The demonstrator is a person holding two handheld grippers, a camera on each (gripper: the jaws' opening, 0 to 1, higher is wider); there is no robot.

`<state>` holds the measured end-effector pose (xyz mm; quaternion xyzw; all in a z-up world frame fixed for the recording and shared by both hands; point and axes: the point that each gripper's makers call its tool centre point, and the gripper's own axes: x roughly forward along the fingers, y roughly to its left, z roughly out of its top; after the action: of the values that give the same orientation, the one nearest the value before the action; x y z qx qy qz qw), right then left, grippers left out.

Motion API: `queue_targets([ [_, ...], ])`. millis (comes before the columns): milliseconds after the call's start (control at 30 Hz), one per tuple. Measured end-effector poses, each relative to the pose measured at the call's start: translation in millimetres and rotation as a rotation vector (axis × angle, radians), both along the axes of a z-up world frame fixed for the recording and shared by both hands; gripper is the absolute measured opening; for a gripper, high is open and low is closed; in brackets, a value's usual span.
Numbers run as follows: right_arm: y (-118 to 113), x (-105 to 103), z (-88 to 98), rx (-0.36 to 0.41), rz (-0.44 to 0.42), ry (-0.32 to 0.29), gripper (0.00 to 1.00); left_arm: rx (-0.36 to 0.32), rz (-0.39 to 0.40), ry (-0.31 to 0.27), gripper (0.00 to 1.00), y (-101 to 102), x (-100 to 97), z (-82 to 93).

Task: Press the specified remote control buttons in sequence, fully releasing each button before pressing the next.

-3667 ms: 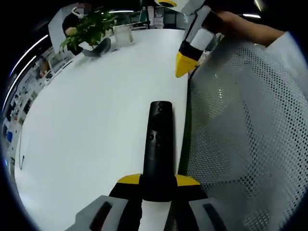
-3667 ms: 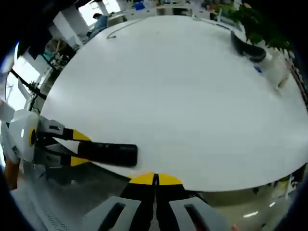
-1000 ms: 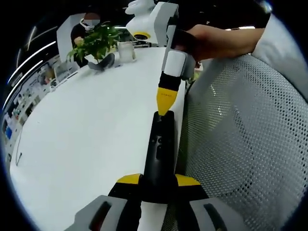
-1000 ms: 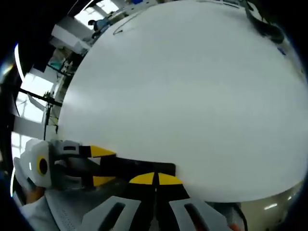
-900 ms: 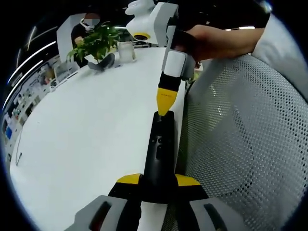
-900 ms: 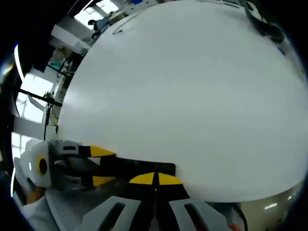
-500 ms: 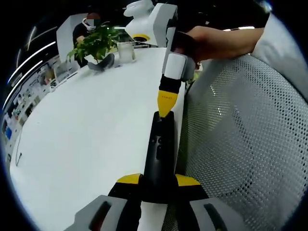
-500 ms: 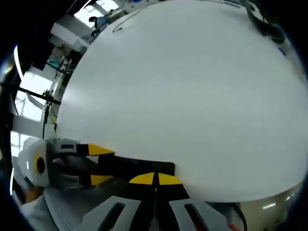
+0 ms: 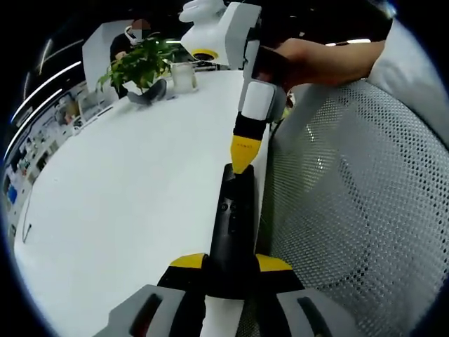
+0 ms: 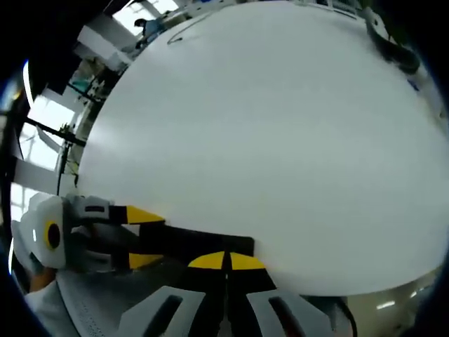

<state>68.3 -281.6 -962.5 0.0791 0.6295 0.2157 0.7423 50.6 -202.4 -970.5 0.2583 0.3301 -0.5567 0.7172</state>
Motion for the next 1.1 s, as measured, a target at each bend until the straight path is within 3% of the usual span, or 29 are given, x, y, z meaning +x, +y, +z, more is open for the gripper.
queue_targets([
  [367,-1.6,0.3,1.4,0.040,-0.038,0.032,0.00,0.001,0.002,-0.002,0.25,0.2,-0.1,0.6],
  [600,-2.9,5.7,6.8,0.055,-0.071,0.004,0.00,0.001,0.001,-0.002,0.25,0.4,-0.2,0.7],
  [733,3.0,2.5,4.4,0.071,-0.052,0.026,0.00,0.001,0.002,-0.001,0.25,0.4,-0.1,0.8],
  [867,4.7,-2.2,0.6,0.040,-0.017,0.041,0.00,0.000,0.003,-0.001,0.25,0.4,0.0,0.8],
  [1100,4.2,-0.9,0.6,0.013,0.015,0.019,0.00,-0.002,0.003,0.001,0.25,0.5,0.5,1.0],
])
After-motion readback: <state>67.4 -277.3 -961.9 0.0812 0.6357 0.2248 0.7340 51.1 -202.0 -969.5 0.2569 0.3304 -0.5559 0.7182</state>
